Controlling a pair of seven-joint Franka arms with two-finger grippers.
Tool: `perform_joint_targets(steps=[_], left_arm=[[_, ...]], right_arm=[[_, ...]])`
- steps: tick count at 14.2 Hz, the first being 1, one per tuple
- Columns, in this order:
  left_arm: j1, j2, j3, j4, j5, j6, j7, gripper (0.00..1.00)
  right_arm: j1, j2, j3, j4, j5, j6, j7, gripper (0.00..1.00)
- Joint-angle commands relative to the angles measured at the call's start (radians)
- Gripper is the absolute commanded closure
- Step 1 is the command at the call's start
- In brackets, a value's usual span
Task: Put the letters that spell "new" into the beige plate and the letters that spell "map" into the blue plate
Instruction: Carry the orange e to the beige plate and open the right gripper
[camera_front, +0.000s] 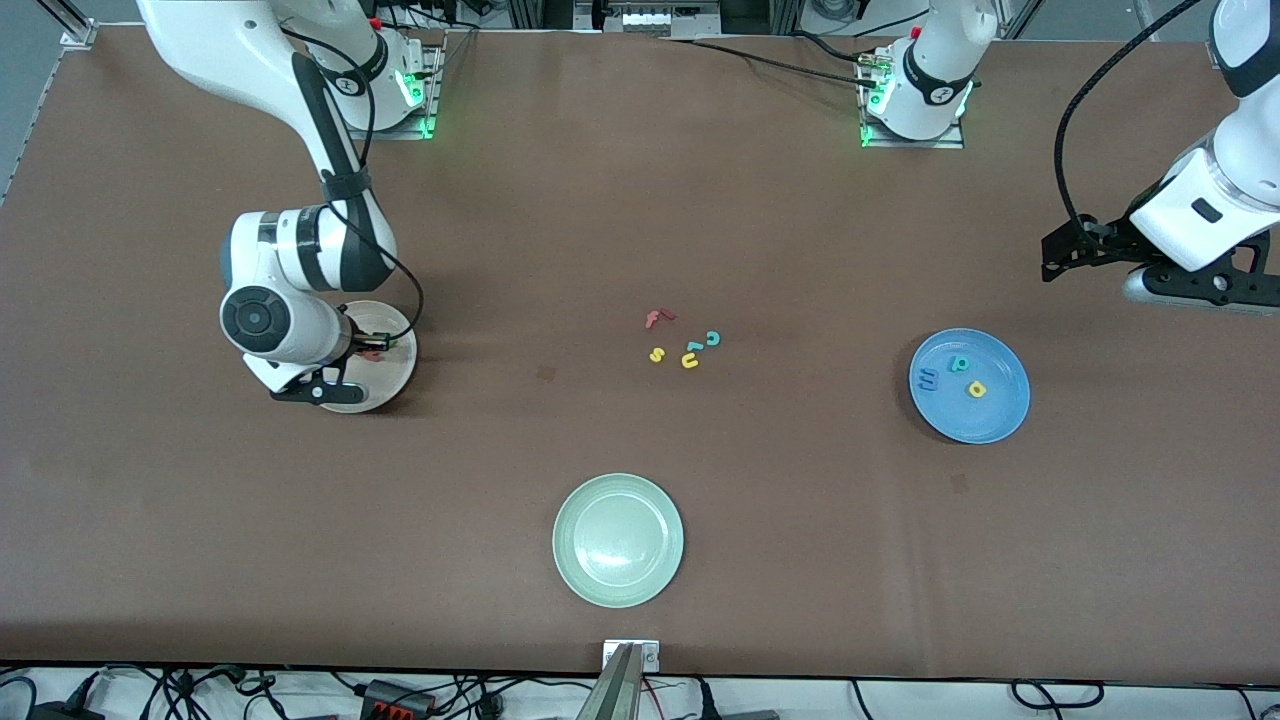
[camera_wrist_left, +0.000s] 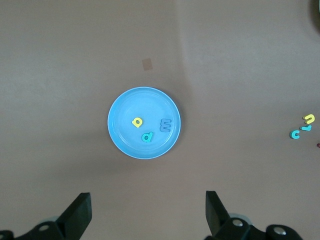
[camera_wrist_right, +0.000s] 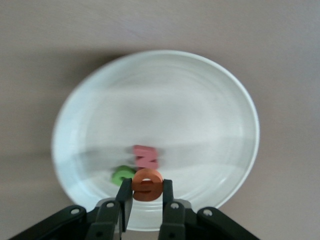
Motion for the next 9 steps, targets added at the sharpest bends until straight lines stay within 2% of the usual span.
perform_joint_targets(steps=[1, 5, 6, 7, 8, 9], left_arm=[[-0.015, -0.017, 0.013, -0.008, 0.002, -0.011, 0.019, 0.00], [-0.009, -0.016, 0.014, -0.008, 0.000, -0.020, 0.022, 0.00], [-0.011, -0.016, 0.013, -0.006, 0.002, -0.020, 0.019, 0.00], [-0.014, -0.016, 0.013, -0.003, 0.002, -0.020, 0.019, 0.00], [-0.014, -0.016, 0.013, 0.001, 0.002, -0.028, 0.017, 0.00], [-0.014, -0.013, 0.013, 0.006, 0.002, -0.028, 0.017, 0.00]], right_arm=[[-0.050, -0.004, 0.011, -0.025, -0.005, 0.032, -0.064, 1.00], [-0.062, 0.044, 0.013, -0.026, -0.004, 0.081, -0.070, 0.99], [-0.062, 0.055, 0.013, -0.026, 0.002, 0.089, -0.070, 0.92], [-0.065, 0.058, 0.013, -0.025, 0.004, 0.093, -0.069, 0.64], [-0.065, 0.055, 0.011, -0.022, 0.007, 0.093, -0.063, 0.11], [-0.064, 0.038, 0.011, -0.014, 0.007, 0.078, -0.063, 0.00]])
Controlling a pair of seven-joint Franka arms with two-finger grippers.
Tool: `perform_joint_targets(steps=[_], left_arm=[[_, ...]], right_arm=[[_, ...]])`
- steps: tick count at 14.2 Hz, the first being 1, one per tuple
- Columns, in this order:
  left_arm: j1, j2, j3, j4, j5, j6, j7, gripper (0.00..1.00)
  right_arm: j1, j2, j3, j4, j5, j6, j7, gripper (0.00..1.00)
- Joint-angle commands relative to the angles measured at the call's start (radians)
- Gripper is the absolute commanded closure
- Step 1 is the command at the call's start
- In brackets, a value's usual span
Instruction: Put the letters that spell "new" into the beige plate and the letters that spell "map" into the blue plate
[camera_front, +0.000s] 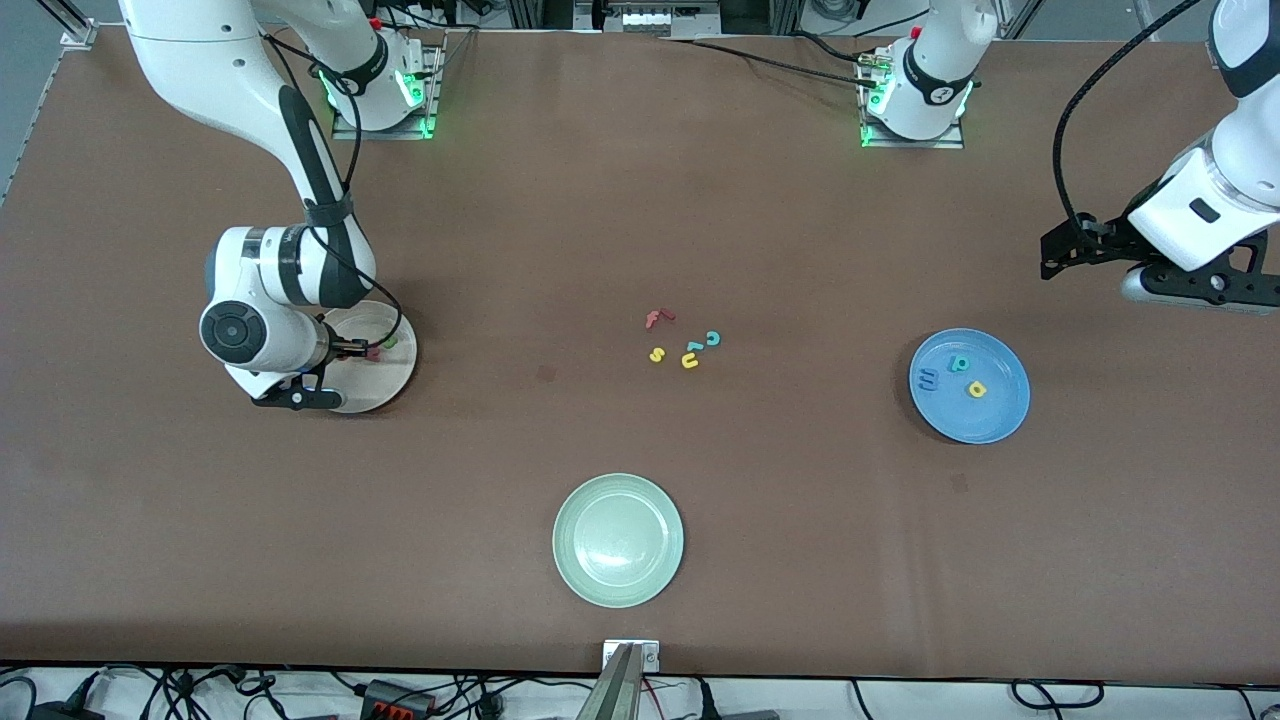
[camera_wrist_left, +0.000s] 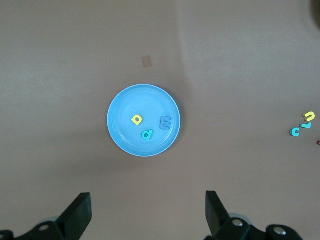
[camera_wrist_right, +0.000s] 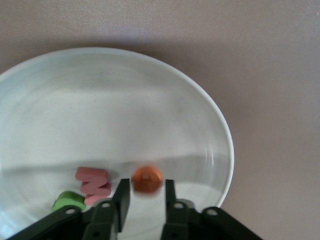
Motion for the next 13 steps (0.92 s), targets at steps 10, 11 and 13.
perform_joint_targets(steps=[10, 11, 13], left_arm=[[-0.014, -0.013, 0.012, 0.006, 0.002, -0.021, 0.016, 0.00], [-0.016, -0.013, 0.012, 0.008, 0.002, -0.021, 0.016, 0.00], [-0.016, -0.013, 0.012, 0.008, 0.002, -0.021, 0.016, 0.00]], right_arm=[[-0.017, -0.137, -0.036, 0.374, 0.035, -0.423, 0.017, 0.00], [0.022, -0.139, -0.072, 0.398, 0.051, -0.429, 0.021, 0.00], [0.014, -0.140, -0.077, 0.435, 0.056, -0.460, 0.015, 0.00]])
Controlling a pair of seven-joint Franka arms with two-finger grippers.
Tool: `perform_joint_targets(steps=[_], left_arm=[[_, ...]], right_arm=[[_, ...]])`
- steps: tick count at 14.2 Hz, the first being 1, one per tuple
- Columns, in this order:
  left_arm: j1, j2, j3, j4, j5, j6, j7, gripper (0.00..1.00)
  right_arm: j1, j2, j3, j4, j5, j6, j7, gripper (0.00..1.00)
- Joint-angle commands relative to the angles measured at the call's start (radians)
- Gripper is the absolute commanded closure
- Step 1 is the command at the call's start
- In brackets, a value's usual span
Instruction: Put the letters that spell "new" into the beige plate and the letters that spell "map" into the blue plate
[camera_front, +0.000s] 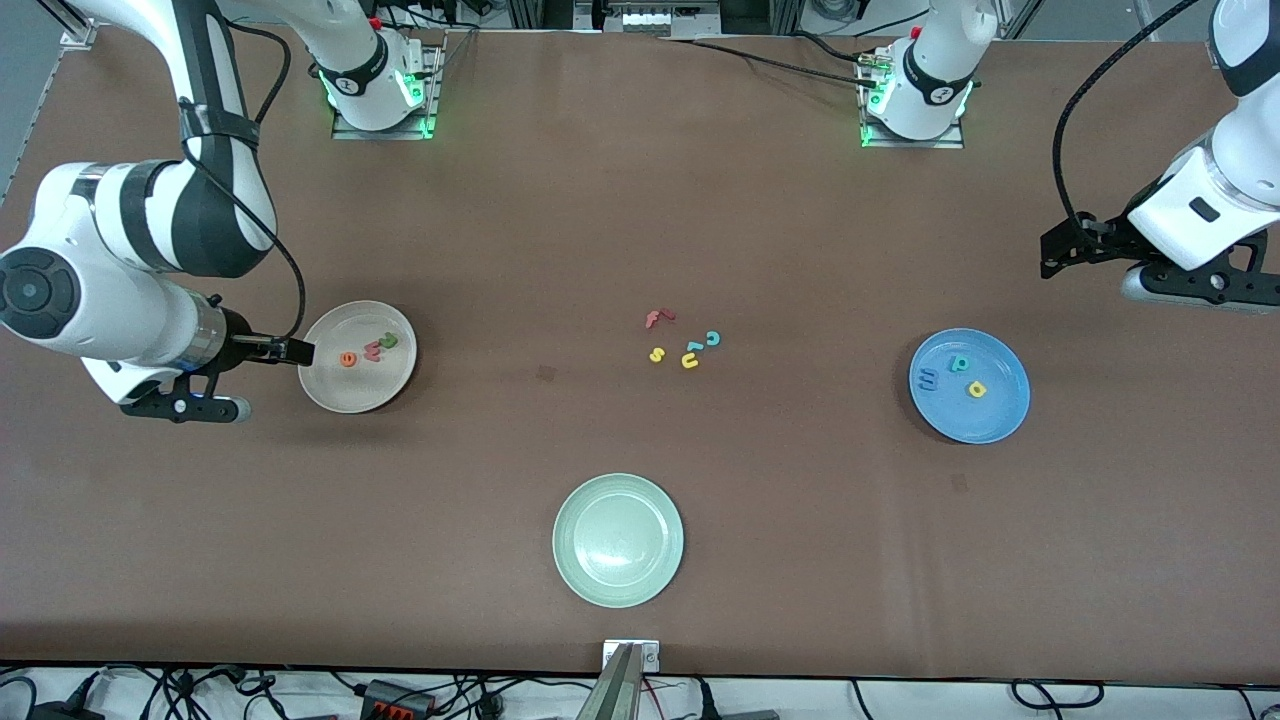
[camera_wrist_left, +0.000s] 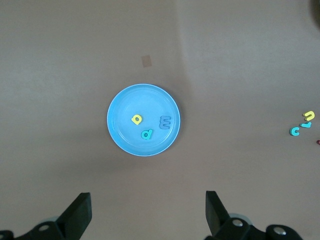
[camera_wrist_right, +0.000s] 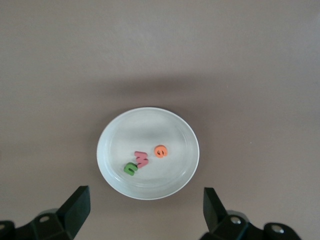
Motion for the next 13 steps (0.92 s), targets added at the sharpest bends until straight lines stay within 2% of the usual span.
perform_joint_targets(steps=[1, 3, 5, 6, 9, 10, 13], left_arm=[[-0.016, -0.012, 0.012, 0.006, 0.002, -0.018, 0.015, 0.00], [-0.018, -0.012, 0.012, 0.006, 0.002, -0.018, 0.016, 0.00], [-0.018, -0.012, 0.012, 0.006, 0.002, -0.018, 0.015, 0.00], [-0.018, -0.012, 0.012, 0.006, 0.002, -0.018, 0.016, 0.00], [-0.018, -0.012, 0.012, 0.006, 0.002, -0.018, 0.016, 0.00], [-0.018, -0.012, 0.012, 0.006, 0.002, -0.018, 0.016, 0.00], [-0.018, -0.012, 0.012, 0.008, 0.002, -0.018, 0.016, 0.00]], right_arm=[[0.014, 0.012, -0.027, 0.069, 0.022, -0.054, -0.002, 0.00], [0.008, 0.004, -0.035, 0.097, 0.022, -0.074, -0.002, 0.00], [-0.033, -0.022, -0.010, 0.145, 0.023, -0.091, -0.001, 0.00], [-0.070, -0.039, 0.028, 0.148, 0.022, -0.089, -0.001, 0.00], [-0.309, -0.134, 0.276, 0.152, 0.003, -0.097, -0.008, 0.00], [-0.363, -0.149, 0.306, 0.151, 0.002, -0.109, -0.011, 0.00], [-0.416, -0.192, 0.307, 0.152, -0.012, -0.152, -0.088, 0.00]])
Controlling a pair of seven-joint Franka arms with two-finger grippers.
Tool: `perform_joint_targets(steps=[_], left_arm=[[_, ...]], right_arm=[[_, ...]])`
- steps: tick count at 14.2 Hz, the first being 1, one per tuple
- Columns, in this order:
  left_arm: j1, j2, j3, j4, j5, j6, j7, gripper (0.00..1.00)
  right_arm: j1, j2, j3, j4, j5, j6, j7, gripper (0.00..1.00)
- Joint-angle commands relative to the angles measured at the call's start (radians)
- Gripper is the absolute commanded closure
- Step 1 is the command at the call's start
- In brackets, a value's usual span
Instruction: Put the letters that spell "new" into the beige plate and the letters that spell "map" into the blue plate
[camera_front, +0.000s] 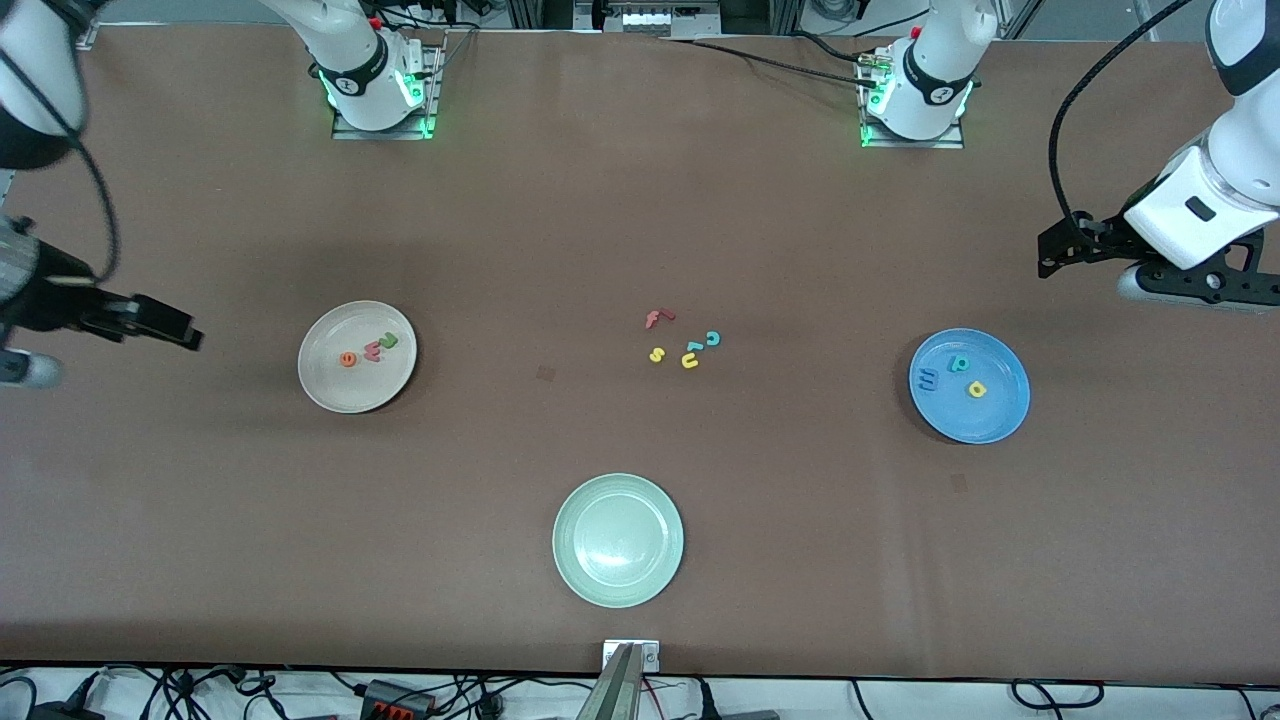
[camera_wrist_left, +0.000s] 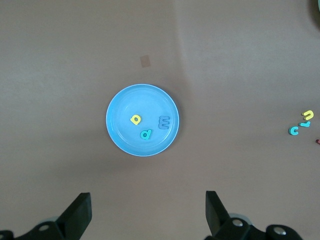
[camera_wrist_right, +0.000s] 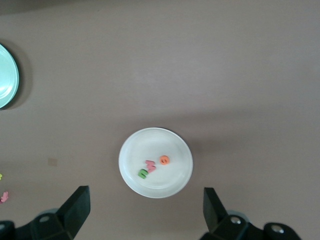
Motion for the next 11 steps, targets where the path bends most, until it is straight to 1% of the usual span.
perform_joint_targets(steps=[1, 3, 6, 8, 10, 11], left_arm=[[-0.012, -0.012, 0.012, 0.008, 0.002, -0.017, 0.016, 0.00], [-0.012, -0.012, 0.012, 0.011, 0.002, -0.017, 0.018, 0.00], [-0.012, -0.012, 0.012, 0.011, 0.002, -0.017, 0.019, 0.00], [-0.012, -0.012, 0.012, 0.011, 0.002, -0.017, 0.023, 0.00], [-0.012, -0.012, 0.012, 0.011, 0.002, -0.017, 0.023, 0.00], [-0.012, -0.012, 0.012, 0.011, 0.002, -0.017, 0.023, 0.00]], right_arm=[[-0.051, -0.049, 0.032, -0.009, -0.042, -0.046, -0.060, 0.00], [-0.053, -0.071, 0.038, -0.009, -0.097, -0.060, -0.064, 0.00], [-0.080, -0.080, 0.063, -0.014, -0.099, -0.061, -0.067, 0.00], [-0.083, -0.091, 0.063, -0.028, -0.105, -0.064, -0.088, 0.00], [-0.083, -0.097, 0.060, -0.041, -0.113, -0.110, -0.097, 0.00], [-0.083, -0.123, 0.060, -0.078, -0.114, -0.103, -0.096, 0.00]])
